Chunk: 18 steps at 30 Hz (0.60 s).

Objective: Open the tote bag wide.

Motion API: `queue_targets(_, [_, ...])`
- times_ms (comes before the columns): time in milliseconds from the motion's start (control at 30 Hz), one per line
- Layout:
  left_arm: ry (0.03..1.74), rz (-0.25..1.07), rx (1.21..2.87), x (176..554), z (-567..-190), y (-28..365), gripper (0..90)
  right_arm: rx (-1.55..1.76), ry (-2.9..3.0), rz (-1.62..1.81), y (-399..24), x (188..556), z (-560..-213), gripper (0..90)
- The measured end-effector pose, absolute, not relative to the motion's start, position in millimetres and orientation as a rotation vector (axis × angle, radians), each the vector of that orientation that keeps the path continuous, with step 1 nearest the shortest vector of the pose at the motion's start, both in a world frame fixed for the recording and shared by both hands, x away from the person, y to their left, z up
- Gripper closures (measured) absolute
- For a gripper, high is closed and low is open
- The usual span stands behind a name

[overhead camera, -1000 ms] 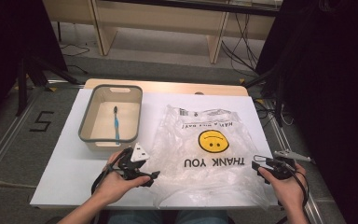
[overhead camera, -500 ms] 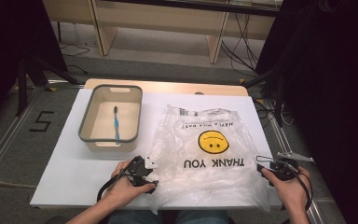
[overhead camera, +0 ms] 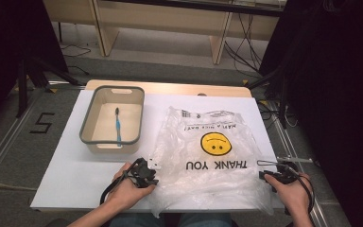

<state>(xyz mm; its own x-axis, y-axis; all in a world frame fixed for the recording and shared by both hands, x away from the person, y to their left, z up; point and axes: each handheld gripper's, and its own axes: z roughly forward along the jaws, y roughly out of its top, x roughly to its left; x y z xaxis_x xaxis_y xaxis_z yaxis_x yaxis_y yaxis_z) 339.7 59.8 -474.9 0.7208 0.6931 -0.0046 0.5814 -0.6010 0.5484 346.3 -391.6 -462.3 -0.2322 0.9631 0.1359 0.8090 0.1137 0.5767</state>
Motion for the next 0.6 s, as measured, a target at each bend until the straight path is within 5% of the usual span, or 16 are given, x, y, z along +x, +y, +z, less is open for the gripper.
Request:
queue_targets(200, [0.970,0.279,2.387,342.6,-475.5,58.6,89.3,1.761,2.203,0.826,-387.8,346.8,-466.5,89.7])
queue_targets(600, [0.977,0.378,2.334,354.5,-470.9,60.1,89.7,1.775,2.171,0.874,-387.0,345.9,-461.9,90.0])
